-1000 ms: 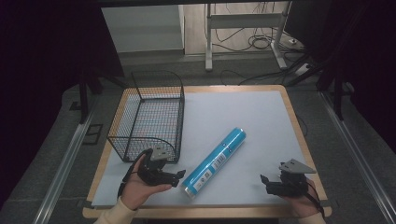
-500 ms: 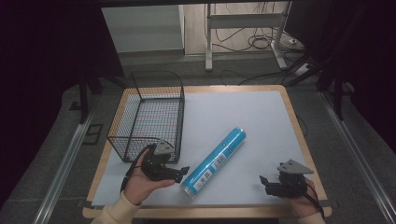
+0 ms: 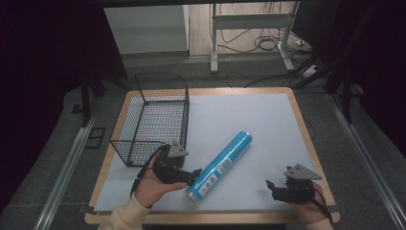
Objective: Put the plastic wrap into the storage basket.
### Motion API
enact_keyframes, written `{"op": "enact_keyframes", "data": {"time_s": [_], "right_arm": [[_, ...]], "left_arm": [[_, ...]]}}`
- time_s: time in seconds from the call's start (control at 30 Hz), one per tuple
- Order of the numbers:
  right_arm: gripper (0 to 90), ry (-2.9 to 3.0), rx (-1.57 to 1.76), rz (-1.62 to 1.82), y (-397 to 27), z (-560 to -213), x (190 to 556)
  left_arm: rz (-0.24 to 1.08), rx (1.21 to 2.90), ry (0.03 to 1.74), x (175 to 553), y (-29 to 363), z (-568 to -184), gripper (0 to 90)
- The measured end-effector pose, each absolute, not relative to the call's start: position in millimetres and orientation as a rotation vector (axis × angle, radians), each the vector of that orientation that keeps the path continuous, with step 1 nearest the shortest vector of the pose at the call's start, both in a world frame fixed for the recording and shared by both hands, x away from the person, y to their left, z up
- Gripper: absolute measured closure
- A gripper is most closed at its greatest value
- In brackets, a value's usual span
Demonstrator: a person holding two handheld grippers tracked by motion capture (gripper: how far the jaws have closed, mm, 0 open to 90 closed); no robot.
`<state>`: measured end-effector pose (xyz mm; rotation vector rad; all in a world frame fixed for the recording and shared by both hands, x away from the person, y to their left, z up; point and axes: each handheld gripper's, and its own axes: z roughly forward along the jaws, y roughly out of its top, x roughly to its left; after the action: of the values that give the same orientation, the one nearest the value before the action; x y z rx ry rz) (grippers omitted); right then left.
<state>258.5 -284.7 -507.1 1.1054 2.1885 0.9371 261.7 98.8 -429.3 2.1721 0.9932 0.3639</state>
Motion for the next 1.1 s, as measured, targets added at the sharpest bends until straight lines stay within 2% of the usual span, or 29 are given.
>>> {"op": "enact_keyframes", "data": {"time_s": [0.87,1.1], "right_arm": [[10.6,2.175,1.101,0.942,-285.5,-506.6,258.7],[10.6,2.181,1.099,0.943,-285.1,-506.7,258.6]], "left_arm": [[0.283,2.271,0.953,288.4,46.2,-440.3,14.1],[0.262,2.302,0.993,295.8,35.3,-442.2,14.4]]}}
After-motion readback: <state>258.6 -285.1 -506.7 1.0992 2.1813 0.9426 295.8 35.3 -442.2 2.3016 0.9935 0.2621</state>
